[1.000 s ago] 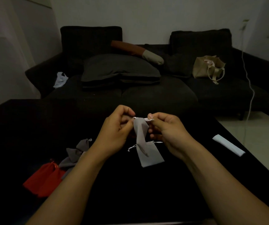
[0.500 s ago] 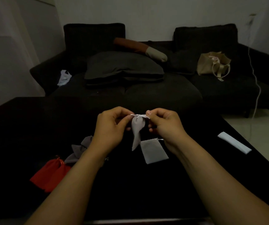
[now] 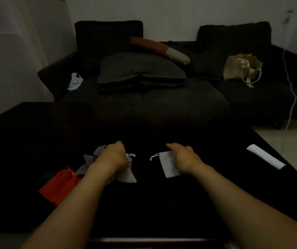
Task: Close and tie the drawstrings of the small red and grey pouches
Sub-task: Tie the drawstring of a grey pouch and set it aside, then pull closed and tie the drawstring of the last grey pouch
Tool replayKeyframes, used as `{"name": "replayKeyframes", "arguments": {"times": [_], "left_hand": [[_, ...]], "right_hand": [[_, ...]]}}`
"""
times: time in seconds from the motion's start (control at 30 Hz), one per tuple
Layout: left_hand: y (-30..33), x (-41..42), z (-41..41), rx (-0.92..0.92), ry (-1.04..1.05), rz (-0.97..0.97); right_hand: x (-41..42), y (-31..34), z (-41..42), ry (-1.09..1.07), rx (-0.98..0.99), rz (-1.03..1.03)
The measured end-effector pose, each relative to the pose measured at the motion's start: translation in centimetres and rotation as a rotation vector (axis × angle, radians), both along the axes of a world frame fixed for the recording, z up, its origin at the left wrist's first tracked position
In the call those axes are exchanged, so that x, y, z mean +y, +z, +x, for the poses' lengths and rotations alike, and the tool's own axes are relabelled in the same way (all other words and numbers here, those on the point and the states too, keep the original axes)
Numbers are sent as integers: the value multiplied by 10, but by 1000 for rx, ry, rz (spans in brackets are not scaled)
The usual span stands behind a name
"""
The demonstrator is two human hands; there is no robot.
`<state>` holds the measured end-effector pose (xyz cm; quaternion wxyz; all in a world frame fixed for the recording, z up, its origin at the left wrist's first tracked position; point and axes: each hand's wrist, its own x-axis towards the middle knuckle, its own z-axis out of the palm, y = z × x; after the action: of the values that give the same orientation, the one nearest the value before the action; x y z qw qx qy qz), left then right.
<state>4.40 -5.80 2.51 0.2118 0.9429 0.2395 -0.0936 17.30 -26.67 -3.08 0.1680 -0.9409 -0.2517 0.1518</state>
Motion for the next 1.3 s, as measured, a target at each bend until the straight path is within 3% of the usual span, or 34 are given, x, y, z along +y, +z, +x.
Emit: {"name": "replayKeyframes", "arguments": {"times": [0.07,0.2,0.3,0.37,0.47,0.67,0.8,0.93,1.13,1.3], "left_hand": [[-1,3,-2,88,-1,60],[7,0,-1,71,47,143],[12,-9,0,-107,11,287],[15,-21,2,-379,-39,83],[23,-43,7,-533,-153,-632],[43,-56,8,-681,-69,-1106],[43,-60,9,-735,24,-1128],[40,-58,10,-806,73,-1132],[46,-64,10,-679,77,-1193],[45,-67,13,-745,178,-1214]], "right_hand": [[-3,-11,2,5,-76,-93],[-4,-10,6,-142,-135,70],[-9,14,6,-83,-119,142],[-8,40,2,19,-99,321],[-8,84,-16,134,-40,638],[-23,115,-41,172,85,785],[-32,123,-45,154,210,763],[-42,123,-41,42,267,865],[-42,119,-37,-36,256,893],[-42,117,-35,-13,379,873]]}}
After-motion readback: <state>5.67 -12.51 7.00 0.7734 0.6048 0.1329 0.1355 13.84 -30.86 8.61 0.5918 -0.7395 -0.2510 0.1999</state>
